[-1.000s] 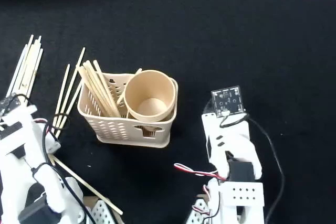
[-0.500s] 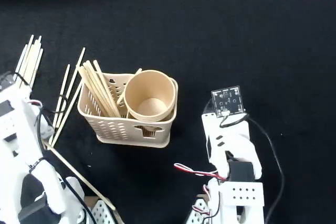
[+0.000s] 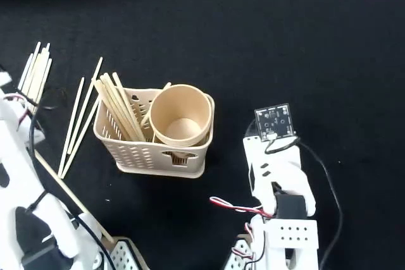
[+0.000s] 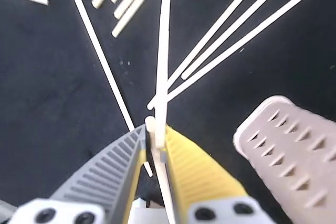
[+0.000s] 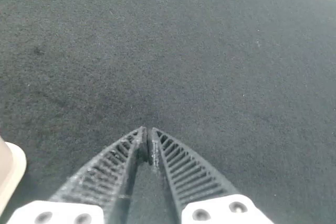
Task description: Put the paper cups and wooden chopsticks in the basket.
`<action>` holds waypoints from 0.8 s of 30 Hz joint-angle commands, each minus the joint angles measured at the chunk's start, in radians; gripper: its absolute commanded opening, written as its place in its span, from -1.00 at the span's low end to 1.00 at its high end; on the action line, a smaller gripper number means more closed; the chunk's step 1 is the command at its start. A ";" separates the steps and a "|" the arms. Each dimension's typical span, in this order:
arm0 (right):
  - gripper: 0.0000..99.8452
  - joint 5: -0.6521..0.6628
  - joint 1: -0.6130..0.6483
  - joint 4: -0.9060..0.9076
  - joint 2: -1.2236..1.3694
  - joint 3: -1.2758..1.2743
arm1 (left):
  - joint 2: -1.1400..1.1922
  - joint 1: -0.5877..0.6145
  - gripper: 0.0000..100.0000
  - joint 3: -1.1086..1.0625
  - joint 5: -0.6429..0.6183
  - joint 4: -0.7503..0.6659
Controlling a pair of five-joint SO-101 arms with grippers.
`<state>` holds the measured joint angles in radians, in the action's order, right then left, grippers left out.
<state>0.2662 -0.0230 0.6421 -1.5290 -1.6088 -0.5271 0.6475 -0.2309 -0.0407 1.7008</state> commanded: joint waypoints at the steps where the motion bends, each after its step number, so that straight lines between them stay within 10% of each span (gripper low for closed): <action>1: -0.97 0.008 0.011 -0.003 -0.008 0.013 | -0.005 -0.012 -0.94 0.199 0.005 0.057; 15: -0.97 0.008 0.009 -0.003 -0.008 0.013 | 0.005 -0.012 -0.94 0.219 -0.012 0.043; 24: -0.97 0.008 0.008 -0.003 -0.008 0.015 | 0.123 0.053 -0.94 -0.041 0.100 -0.259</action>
<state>0.2662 -0.0230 0.6421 -1.5290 -1.6088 -0.4733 0.6506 -0.2110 -0.0008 1.5643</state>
